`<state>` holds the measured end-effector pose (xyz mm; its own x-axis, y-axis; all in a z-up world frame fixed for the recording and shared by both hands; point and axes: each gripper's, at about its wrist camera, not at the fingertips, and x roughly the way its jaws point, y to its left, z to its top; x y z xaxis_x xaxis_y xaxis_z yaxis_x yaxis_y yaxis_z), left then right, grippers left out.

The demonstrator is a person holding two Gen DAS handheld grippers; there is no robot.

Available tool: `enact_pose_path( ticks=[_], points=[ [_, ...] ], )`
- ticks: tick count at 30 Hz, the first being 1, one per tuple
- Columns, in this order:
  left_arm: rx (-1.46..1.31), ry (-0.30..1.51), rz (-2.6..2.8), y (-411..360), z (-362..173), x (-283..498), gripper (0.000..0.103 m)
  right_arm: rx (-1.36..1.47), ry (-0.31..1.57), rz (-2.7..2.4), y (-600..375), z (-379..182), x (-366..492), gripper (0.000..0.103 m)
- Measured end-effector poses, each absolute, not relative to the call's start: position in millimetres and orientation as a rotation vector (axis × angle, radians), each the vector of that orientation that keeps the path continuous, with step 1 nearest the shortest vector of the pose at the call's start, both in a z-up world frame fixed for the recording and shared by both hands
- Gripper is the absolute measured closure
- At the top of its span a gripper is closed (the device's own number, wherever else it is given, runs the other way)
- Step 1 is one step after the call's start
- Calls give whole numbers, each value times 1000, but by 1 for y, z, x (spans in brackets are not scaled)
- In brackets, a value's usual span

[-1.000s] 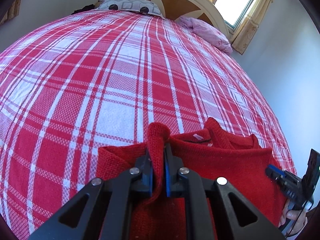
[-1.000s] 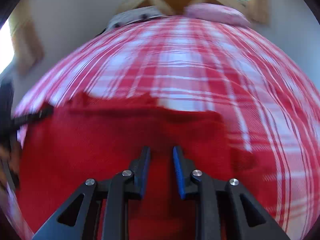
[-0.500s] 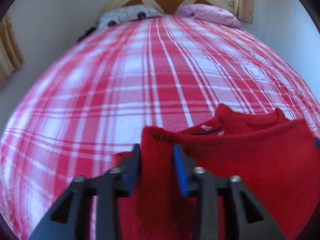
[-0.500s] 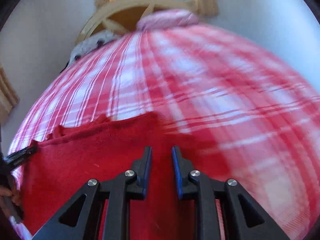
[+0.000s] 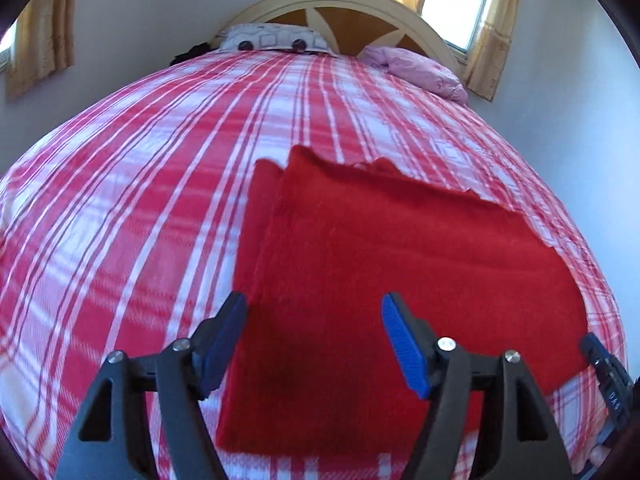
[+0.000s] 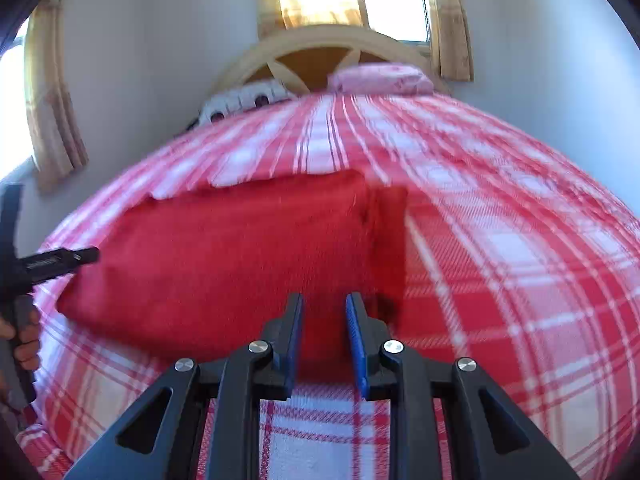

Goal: Fold small clothes
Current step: 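Open both tools and release the folded sweater, then grasp the end of the folded sweater with the left tool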

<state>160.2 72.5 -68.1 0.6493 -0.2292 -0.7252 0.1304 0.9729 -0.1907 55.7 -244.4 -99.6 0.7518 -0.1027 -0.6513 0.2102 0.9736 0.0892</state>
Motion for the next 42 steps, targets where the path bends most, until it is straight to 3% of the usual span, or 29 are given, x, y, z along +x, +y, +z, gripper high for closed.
enact_pose_path(
  ticks=[9,11,15,17,18,19,21,26,33,34,35,37,42],
  points=[
    [-291,881,-112,110,-82,148,25,139,673,-155,-243,-103,45,80],
    [-282,875,-110,106,-83,145,21,166,661,-144,-247,-104,42,80],
    [-243,884,-124,88,-85,143,5,205,641,-126,-251,-103,38,80],
    [-256,862,-143,84,-88,142,5,211,640,-123,-251,-103,38,80],
    [-262,847,-138,83,-89,141,10,212,638,-122,-251,-104,38,80],
    [-270,832,-134,84,-89,138,30,211,637,-123,-250,-104,37,80],
    [-301,830,-160,86,-89,137,52,207,638,-125,-248,-103,37,80],
    [-445,860,-196,99,-93,142,86,213,637,-115,-249,-100,34,77],
    [-461,802,-218,93,-78,135,90,210,530,-26,-233,-42,39,76],
    [-459,784,-221,90,-72,134,90,211,534,6,-230,-35,45,70],
    [-453,764,-228,86,-66,133,90,219,547,61,-225,-28,58,55],
    [-432,731,-238,80,-57,129,90,247,569,151,-215,-19,82,39],
    [-386,683,-251,60,-48,122,90,242,741,363,-170,-15,165,38]
  ],
)
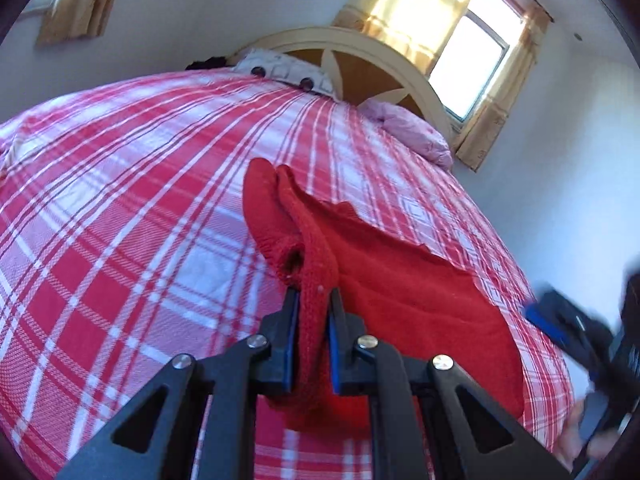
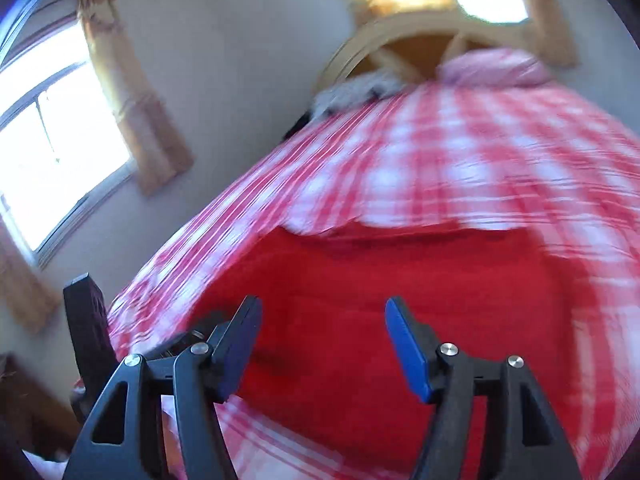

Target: Fold small clothes

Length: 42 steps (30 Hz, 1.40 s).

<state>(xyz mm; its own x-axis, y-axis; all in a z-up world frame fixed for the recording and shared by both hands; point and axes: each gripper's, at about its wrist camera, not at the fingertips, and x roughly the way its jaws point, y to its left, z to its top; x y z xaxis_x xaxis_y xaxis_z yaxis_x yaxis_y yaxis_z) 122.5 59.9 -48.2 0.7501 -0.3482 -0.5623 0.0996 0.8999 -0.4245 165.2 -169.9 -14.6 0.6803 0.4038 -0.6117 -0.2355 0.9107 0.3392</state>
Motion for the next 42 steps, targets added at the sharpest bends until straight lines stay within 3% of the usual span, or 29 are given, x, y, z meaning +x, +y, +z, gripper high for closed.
enact_pose_path(
  ticks=[9,22,24,25,26,31,42],
  points=[
    [-292,628,-252,35,-53,113,90,289,1017,501,-105,-54,269,38],
    [-161,581,-275,11,-57,105,90,16,1163,467,-63,-90,310,38],
    [-157,583,-281,9,-58,105,90,7,1139,433,-69,-92,308,47],
    [-161,586,-282,10,-57,106,90,22,1149,433,-73,-95,306,69],
    [-166,588,-283,11,-57,106,90,58,1147,432,-80,-98,304,70],
    [-157,606,-290,9,-60,111,90,178,1119,439,-102,-101,297,76],
    [-120,653,-293,-4,-59,116,90,263,1080,438,-129,-91,283,77]
  ],
)
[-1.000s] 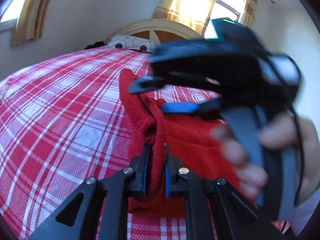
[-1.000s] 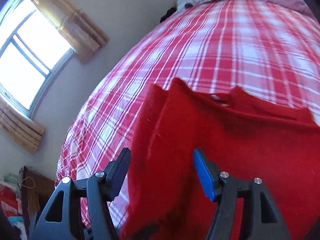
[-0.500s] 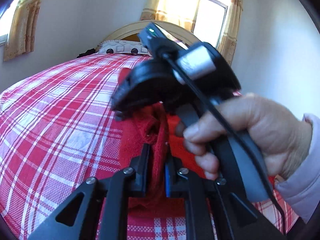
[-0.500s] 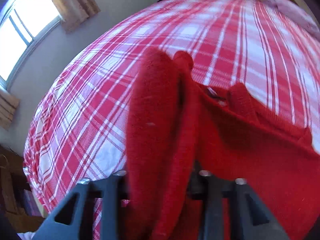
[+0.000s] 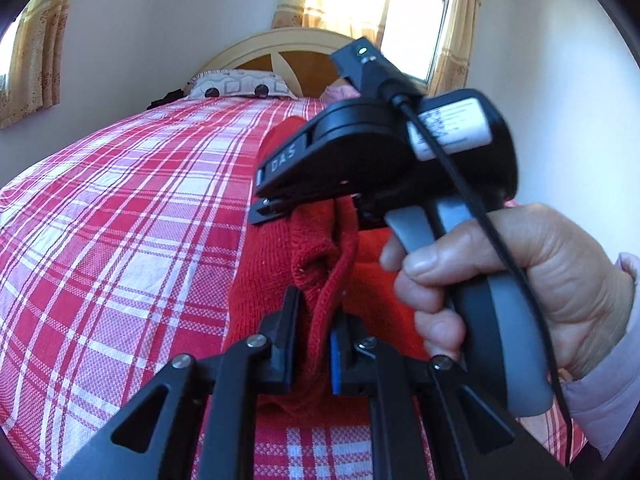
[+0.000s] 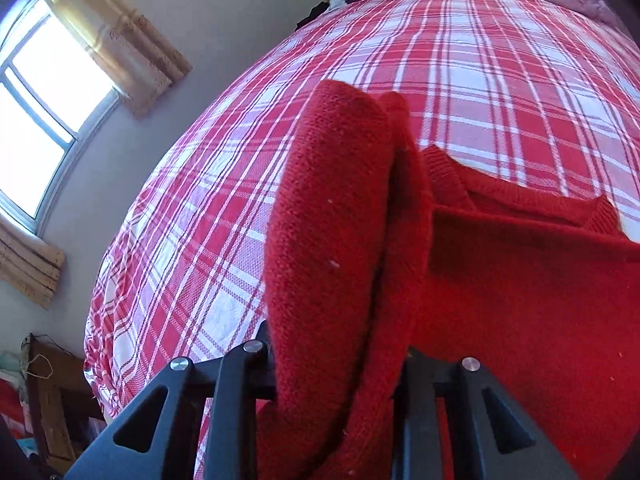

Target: Fold small clothes

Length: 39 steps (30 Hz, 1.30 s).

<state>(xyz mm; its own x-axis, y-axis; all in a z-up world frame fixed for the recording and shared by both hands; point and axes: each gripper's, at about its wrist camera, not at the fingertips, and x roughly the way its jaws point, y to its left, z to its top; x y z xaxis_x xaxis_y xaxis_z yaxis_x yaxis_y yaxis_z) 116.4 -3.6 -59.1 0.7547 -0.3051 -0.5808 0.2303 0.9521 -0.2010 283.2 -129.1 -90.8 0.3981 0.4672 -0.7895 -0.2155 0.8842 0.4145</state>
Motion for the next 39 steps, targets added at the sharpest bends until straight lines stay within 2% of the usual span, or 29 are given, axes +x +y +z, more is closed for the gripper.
enact_pose_path(
  ticks=[18,27,39],
  points=[
    [-93,722,-327,-10,-53,110,90,555,1004,452,-187,-102,259,77],
    [-112,727,-359,-15,-51,109,90,565,916,456,-191,-84,240,77],
    [-99,722,-408,-44,-43,103,90,496,916,427,-216,-76,236,78]
  ],
)
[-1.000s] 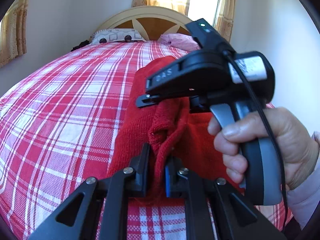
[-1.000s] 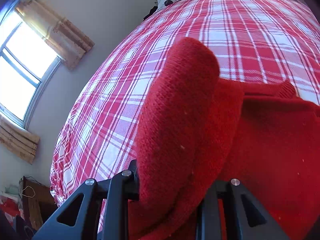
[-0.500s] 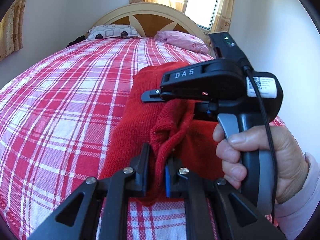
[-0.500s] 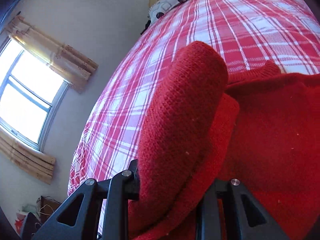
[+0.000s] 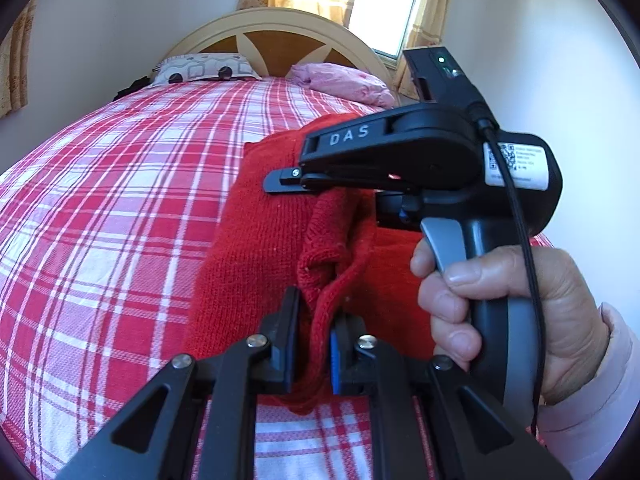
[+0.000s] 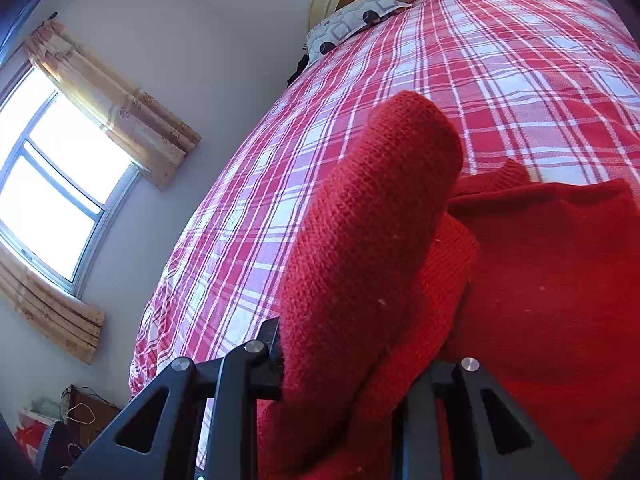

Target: Fold small clothes

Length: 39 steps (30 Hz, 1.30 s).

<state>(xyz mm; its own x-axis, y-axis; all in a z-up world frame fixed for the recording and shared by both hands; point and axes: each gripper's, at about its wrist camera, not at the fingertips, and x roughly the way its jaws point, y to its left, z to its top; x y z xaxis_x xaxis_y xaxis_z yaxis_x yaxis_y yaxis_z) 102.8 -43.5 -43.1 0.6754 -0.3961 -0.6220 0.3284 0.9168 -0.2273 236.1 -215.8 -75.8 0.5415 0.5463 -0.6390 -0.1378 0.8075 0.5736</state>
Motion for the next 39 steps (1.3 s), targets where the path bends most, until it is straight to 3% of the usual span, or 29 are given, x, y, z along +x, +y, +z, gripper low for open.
enact_pose_path(
  ticks=[39],
  points=[
    [-7,703,-612,-162,-32,96,90,468,922,318,-352,-77,203,78]
  ],
)
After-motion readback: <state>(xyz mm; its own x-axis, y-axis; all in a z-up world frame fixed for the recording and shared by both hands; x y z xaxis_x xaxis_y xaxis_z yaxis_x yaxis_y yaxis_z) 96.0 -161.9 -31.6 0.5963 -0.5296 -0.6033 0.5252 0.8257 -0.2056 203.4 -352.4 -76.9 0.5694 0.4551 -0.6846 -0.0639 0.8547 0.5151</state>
